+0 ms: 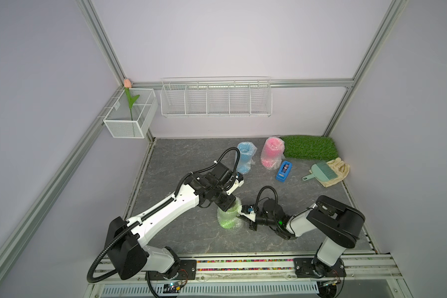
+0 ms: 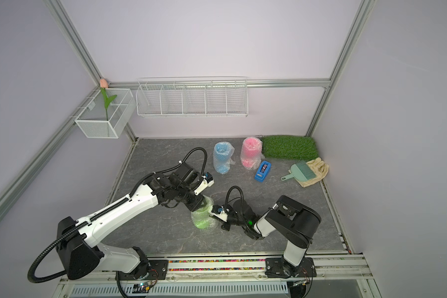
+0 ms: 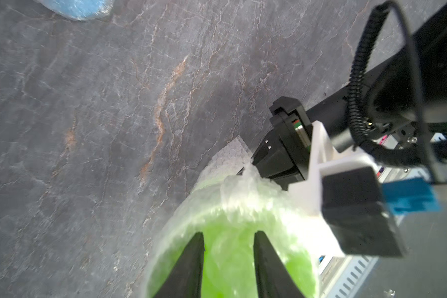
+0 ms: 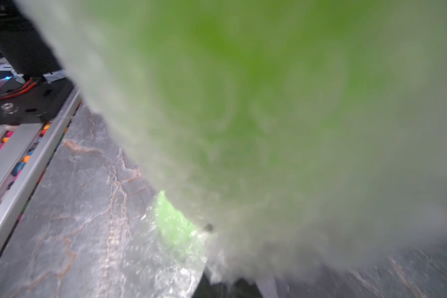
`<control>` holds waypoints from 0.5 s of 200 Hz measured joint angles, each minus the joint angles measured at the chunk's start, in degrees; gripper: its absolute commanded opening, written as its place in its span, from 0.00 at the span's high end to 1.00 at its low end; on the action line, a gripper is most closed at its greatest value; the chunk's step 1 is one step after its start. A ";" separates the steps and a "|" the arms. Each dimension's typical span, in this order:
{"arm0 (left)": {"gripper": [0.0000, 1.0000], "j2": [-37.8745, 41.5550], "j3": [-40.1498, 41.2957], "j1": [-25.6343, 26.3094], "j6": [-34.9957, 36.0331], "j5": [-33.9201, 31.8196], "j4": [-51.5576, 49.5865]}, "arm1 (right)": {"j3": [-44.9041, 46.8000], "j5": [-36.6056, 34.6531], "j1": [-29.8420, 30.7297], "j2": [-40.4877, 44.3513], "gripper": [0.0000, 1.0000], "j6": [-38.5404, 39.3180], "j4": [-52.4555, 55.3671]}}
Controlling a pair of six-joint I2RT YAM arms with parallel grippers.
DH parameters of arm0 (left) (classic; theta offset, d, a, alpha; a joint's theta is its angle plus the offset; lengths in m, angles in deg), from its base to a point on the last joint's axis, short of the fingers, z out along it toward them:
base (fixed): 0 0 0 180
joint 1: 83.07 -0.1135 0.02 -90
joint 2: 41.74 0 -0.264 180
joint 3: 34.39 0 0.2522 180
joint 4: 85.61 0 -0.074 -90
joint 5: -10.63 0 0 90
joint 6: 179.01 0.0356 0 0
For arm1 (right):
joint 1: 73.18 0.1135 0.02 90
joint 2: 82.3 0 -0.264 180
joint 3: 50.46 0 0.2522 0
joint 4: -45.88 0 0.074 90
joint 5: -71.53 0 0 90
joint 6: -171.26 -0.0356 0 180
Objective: Wrap wine glasses in bubble wrap
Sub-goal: Wrap the wine glass in bubble wrap, then pick up the bubble wrap from the center of the board.
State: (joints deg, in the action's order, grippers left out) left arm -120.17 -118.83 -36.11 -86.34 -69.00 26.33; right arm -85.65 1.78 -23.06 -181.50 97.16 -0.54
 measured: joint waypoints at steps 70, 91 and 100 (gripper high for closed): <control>0.60 4.24 -4.02 -0.13 -19.17 -9.29 -6.91 | -1.25 0.15 0.00 1.16 0.93 0.72 3.72; 0.56 3.13 -2.93 -0.13 -23.23 -9.77 -8.35 | -1.84 0.24 0.00 1.46 0.93 0.98 5.16; 0.56 2.91 -1.60 -0.13 -24.35 -9.70 -8.50 | -2.01 0.26 0.00 1.46 0.93 1.07 5.44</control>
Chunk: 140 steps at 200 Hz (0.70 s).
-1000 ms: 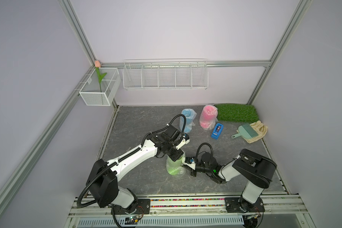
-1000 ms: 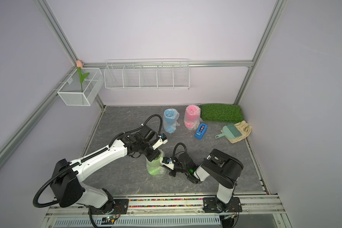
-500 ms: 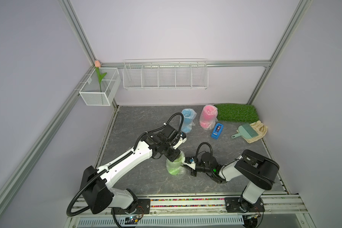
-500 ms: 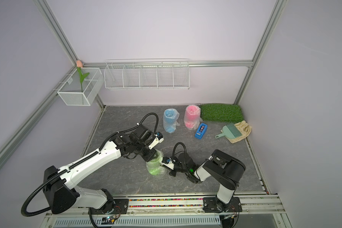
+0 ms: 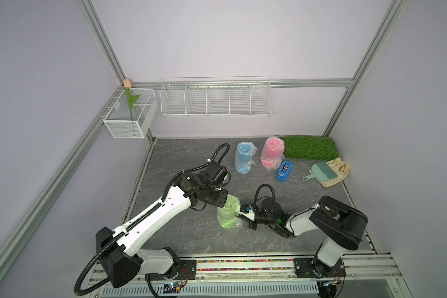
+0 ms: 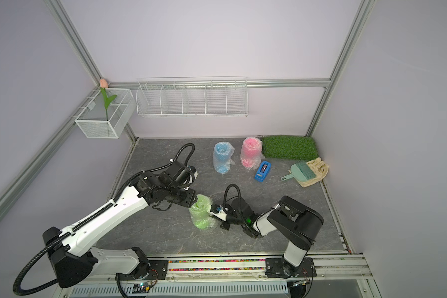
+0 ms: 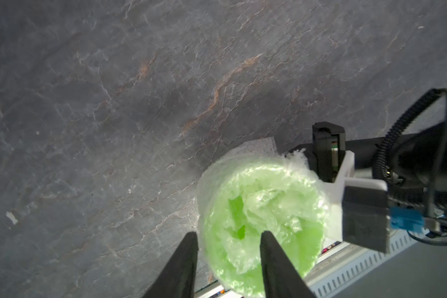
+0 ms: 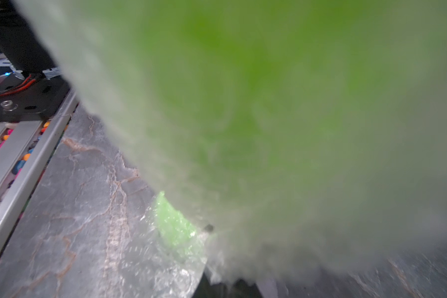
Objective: Wrap wine glasses in bubble wrap
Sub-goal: Pick up the bubble wrap from the center of the board.
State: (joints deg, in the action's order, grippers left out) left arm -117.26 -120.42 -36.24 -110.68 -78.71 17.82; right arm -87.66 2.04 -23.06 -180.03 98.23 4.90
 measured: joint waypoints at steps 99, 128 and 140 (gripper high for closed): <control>0.98 -4.59 6.49 -0.83 -3.96 -0.72 0.26 | -0.13 -0.11 0.11 3.19 0.77 0.26 3.52; 1.00 -5.53 4.11 -2.19 -2.69 -2.38 -1.36 | -0.13 -2.89 0.07 7.50 0.59 -0.79 9.18; 1.00 -6.16 2.40 -3.65 -1.64 -3.23 -2.03 | -0.13 -3.91 0.00 9.99 0.54 -0.98 11.91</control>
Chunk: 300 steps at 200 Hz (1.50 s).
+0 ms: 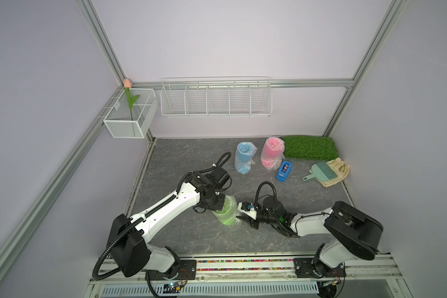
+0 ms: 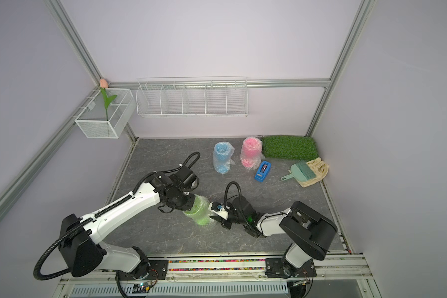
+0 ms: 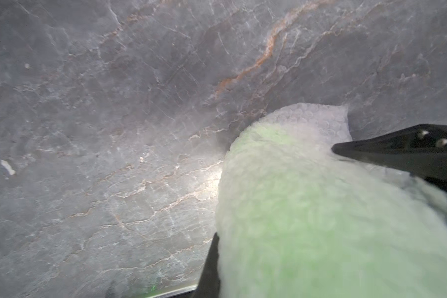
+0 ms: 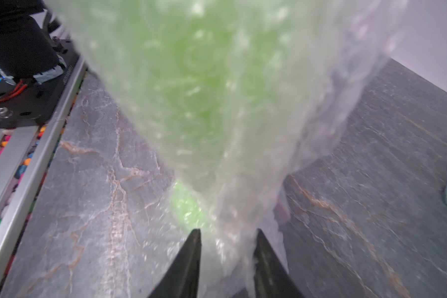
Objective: Wrap wine glasses in bubble wrap
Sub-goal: Pick up the bubble wrap from the center of the board, then place the bubble wrap at the center of the board.
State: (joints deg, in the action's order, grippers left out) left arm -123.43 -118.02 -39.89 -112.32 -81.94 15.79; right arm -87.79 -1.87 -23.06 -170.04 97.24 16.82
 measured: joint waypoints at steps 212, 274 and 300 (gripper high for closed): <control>0.91 -53.18 -72.59 -19.08 29.29 -5.29 -15.82 | -9.99 -16.48 0.22 34.49 0.48 -6.40 50.86; 0.46 -57.72 -77.26 -20.33 31.28 -2.36 -17.99 | -11.08 -18.84 0.22 34.88 0.47 -6.38 56.28; 0.42 -56.85 -77.26 -20.70 31.54 -2.38 -17.59 | -13.25 -21.70 0.13 34.86 0.43 -6.54 58.45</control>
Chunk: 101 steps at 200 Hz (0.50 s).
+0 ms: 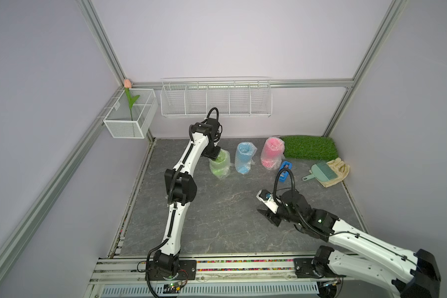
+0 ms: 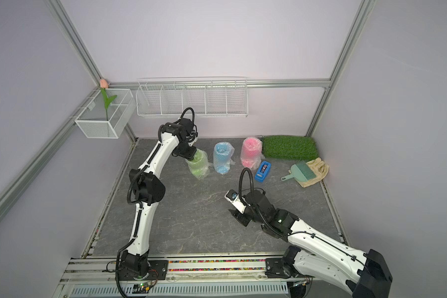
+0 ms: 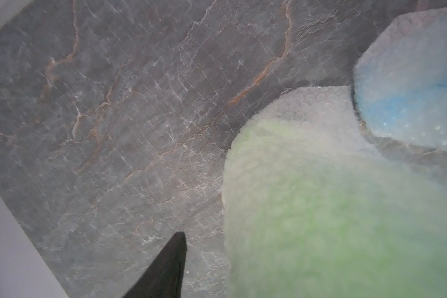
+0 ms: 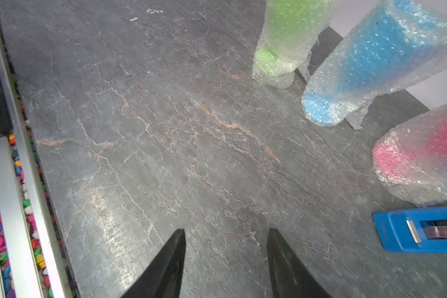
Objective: Wrap wine glasses in bubble wrap
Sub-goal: Place the bubble wrap at the center of the board.
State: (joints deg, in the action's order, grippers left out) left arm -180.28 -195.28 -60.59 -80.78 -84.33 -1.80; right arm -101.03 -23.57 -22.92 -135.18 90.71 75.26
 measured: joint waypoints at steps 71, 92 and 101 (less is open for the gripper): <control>0.36 15.06 2.75 0.02 0.02 -1.77 4.04 | -4.52 -7.34 -8.92 -0.04 0.32 -0.33 3.41; 0.29 21.68 10.32 0.02 -0.15 -3.58 7.19 | -4.55 -7.21 -16.09 -0.46 0.23 -0.79 3.17; 0.25 24.61 15.19 -0.02 -0.46 -4.48 9.18 | -4.55 -6.93 -19.67 -1.07 0.17 -0.85 2.69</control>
State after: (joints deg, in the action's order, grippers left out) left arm -155.67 -180.09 -60.61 -81.24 -88.81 7.38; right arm -105.58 -30.50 -42.60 -136.25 89.86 77.95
